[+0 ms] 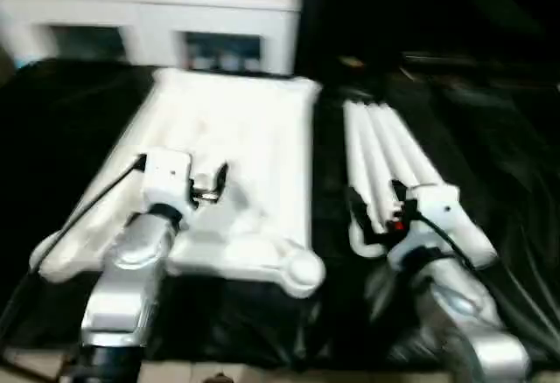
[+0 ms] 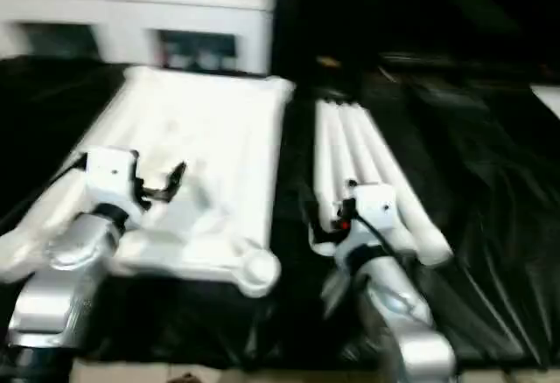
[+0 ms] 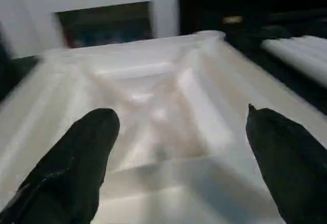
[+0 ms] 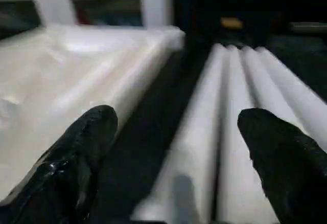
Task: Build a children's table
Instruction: Move to table
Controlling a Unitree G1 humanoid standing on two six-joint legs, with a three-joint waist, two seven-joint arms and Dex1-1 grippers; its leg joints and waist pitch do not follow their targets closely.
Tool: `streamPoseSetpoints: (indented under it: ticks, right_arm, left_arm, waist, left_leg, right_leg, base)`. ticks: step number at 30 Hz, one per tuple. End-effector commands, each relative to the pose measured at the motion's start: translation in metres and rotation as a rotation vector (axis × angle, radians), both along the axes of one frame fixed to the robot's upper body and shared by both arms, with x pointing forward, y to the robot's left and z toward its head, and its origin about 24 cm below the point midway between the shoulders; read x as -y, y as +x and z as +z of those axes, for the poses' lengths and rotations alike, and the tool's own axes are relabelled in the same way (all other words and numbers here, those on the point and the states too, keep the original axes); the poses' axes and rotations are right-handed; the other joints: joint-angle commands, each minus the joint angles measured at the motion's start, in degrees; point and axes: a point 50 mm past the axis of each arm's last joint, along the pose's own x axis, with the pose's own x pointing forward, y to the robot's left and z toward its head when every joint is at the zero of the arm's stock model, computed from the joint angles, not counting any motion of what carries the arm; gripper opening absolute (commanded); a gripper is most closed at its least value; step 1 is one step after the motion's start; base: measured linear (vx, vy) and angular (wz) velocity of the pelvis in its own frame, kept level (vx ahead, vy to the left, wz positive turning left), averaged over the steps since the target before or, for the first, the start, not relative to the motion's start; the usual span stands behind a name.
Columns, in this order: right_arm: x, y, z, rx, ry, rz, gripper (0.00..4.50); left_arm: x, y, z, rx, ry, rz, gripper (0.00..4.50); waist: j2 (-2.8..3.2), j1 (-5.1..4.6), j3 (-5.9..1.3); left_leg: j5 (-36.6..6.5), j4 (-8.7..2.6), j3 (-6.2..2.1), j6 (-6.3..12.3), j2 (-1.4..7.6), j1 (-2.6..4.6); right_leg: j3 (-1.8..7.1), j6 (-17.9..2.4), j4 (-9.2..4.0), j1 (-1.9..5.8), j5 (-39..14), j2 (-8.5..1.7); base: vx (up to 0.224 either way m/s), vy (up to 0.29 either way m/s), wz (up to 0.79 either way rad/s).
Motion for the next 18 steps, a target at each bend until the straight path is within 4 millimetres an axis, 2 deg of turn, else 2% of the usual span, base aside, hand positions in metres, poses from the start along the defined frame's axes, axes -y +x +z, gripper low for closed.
streamPoseSetpoints:
  ticks: [1, 2, 3, 4, 5, 6, 7, 8, 9, 10, 11, 12, 13, 14, 16, 18]
  right_arm:
    - [-0.007, 0.002, 0.005, 0.005, 0.008, 0.055, 4.24]
    - [-0.008, 0.002, 0.005, 0.001, 0.007, 0.075, 4.24]
    - [-0.008, 0.002, 0.005, -0.001, 0.005, 0.090, 4.24]
    - [-0.009, 0.003, 0.005, -0.004, -0.004, 0.112, 4.24]
    - [-0.010, 0.004, 0.005, -0.006, -0.010, 0.125, 4.24]
    - [-0.010, 0.005, 0.005, -0.015, -0.006, 0.157, 4.24]
    - [-0.011, 0.006, 0.005, -0.023, -0.006, 0.212, 4.24]
    - [-0.011, 0.006, 0.005, -0.023, -0.007, 0.217, 4.24]
    - [-0.010, 0.007, 0.006, -0.028, -0.019, 0.269, 4.24]
    - [-0.008, 0.008, 0.007, -0.031, -0.031, 0.311, 4.24]
    - [-0.006, 0.009, 0.007, -0.038, -0.031, 0.335, 4.24]
    - [-0.006, 0.009, 0.007, -0.039, -0.031, 0.339, 4.24]
    - [-0.002, 0.010, 0.009, -0.052, -0.058, 0.429, 4.24]
    - [-0.002, 0.010, 0.009, -0.052, -0.058, 0.429, 4.24]
    - [0.004, 0.010, 0.010, -0.087, -0.119, 0.563, 4.24]
    - [0.008, 0.010, 0.010, -0.112, -0.149, 0.624, 4.24]
  left_arm:
    - [-0.009, -0.004, 0.004, 0.024, 0.025, 0.033, 4.50]
    - [-0.010, -0.006, 0.004, 0.023, 0.022, 0.039, 4.50]
    - [-0.011, -0.007, 0.004, 0.019, 0.018, 0.044, 4.50]
    - [-0.011, -0.008, 0.004, 0.018, 0.024, 0.045, 4.50]
    - [-0.012, -0.008, 0.004, 0.017, 0.028, 0.045, 4.50]
    - [-0.012, -0.009, 0.004, 0.013, 0.040, 0.038, 4.50]
    - [-0.012, -0.011, 0.003, 0.005, 0.060, 0.006, 4.50]
    - [-0.012, -0.011, 0.003, 0.005, 0.061, 0.002, 4.50]
    - [-0.008, -0.014, 0.002, -0.002, 0.080, -0.069, 4.50]
    - [-0.003, -0.017, 0.001, -0.022, 0.099, -0.164, 4.50]
    - [0.001, -0.020, -0.001, -0.039, 0.109, -0.229, 4.50]
    - [0.002, -0.021, -0.001, -0.042, 0.111, -0.241, 4.50]
    - [0.009, -0.027, -0.004, -0.077, 0.135, -0.387, 4.50]
    - [0.009, -0.027, -0.004, -0.077, 0.135, -0.387, 4.50]
    - [0.015, -0.030, -0.007, -0.119, 0.169, -0.540, 4.50]
    - [0.019, -0.031, -0.007, -0.144, 0.178, -0.614, 4.50]
  waist:
    - [-2.33, 1.26, -3.19]
    - [-2.01, 1.10, -2.71]
    - [-0.46, 0.94, -2.33]
    - [0.87, 0.16, -2.34]
    - [2.11, -0.93, -2.53]
    - [2.84, -2.06, -2.31]
    - [2.68, -2.18, -1.92]
    - [2.24, -2.19, -1.70]
    - [2.00, -1.73, -1.34]
    - [1.23, -1.55, -1.10]
    - [1.15, -1.31, -0.98]
    - [0.94, -1.19, -0.92]
    - [0.67, -1.03, -0.69]
    - [0.35, -1.04, -0.85]
    - [0.11, -0.71, -1.17]
    - [-0.05, -0.48, -1.04]
  left_leg:
    - [0.5, 0.96, -1.47, -0.70, 1.80, -0.39]
    - [0.8, -0.42, -1.40, -2.17, 1.64, 0.27]
    - [1.3, -5.48, -1.52, -3.33, 3.23, 1.49]
    - [0.3, -9.73, -1.32, 0.08, 5.62, 3.12]
    - [0.0, -10.57, -2.54, 2.28, 7.15, 4.86]
    - [-1.0, -10.99, -3.76, 5.27, 8.19, 5.18]
    - [-5.7, -11.13, -3.70, 3.60, 8.36, 4.65]
    - [-9.1, -11.33, -3.24, 2.32, 8.03, 4.32]
    - [-15.7, -11.53, -2.12, -1.39, 7.07, 4.28]
    - [-20.6, -11.68, -1.23, -4.47, 6.63, 4.03]
    - [-22.0, -11.74, -0.86, -5.64, 6.38, 3.94]
    - [-23.1, -11.77, -0.32, -6.46, 6.23, 3.93]
    - [-26.8, -11.84, 0.34, -8.31, 6.24, 4.35]
    - [-27.3, -11.79, 0.49, -8.52, 6.24, 4.40]
    - [-23.3, -11.98, 0.82, -7.55, 6.44, 3.69]
    - [-18.1, -11.84, 1.77, -5.70, 6.58, 3.50]
  right_leg:
    - [4.68, 2.7, -7.41, 4.01, 50.7, -14.70]
    - [3.17, 1.0, -7.98, 3.90, 42.3, -12.86]
    - [1.15, -5.0, -8.68, 5.05, 22.3, -9.46]
    - [-0.09, -9.4, -6.99, 4.51, 9.0, -4.22]
    - [-1.20, -10.2, -4.79, 2.83, 5.5, -2.16]
    - [-2.06, -9.5, -3.99, 2.30, 2.1, -1.77]
    - [-1.96, -8.2, -4.82, 2.43, 2.0, -2.54]
    - [-1.82, -7.8, -5.50, 2.68, 2.0, -3.06]
    - [-1.27, -7.6, -6.89, 2.67, 1.1, -4.24]
    - [-0.64, -7.2, -7.97, 3.08, -2.8, -5.41]
    - [-0.31, -6.8, -8.28, 3.07, -5.6, -5.85]
    - [-0.07, -6.2, -8.66, 2.89, -8.5, -6.04]
    - [0.31, -5.1, -9.46, 1.88, -16.7, -6.50]
    - [0.37, -4.9, -9.55, 1.89, -17.9, -6.60]
    - [0.54, -4.6, -9.31, 2.51, -16.0, -6.87]
    - [0.72, -5.7, -9.26, 2.38, -12.7, -6.88]
  base:
    - [0.000, 0.000, 0.00]
    - [-0.032, 0.066, -0.13]
    - [-0.033, 0.141, -0.08]
    - [-0.033, 0.141, -0.08]
    - [-0.031, 0.171, 0.05]
    - [-0.051, 0.152, 0.07]
    - [-0.051, 0.152, 0.07]
    - [-0.069, 0.132, 0.05]
    - [-0.058, 0.074, 0.12]
    - [-0.058, 0.074, 0.12]
    - [-0.053, 0.026, 0.12]
    - [-0.071, 0.006, 0.11]
    - [-0.071, 0.006, 0.11]
    - [-0.067, -0.003, 0.08]
    - [0.000, 0.000, 0.00]
    - [0.000, 0.000, 0.00]
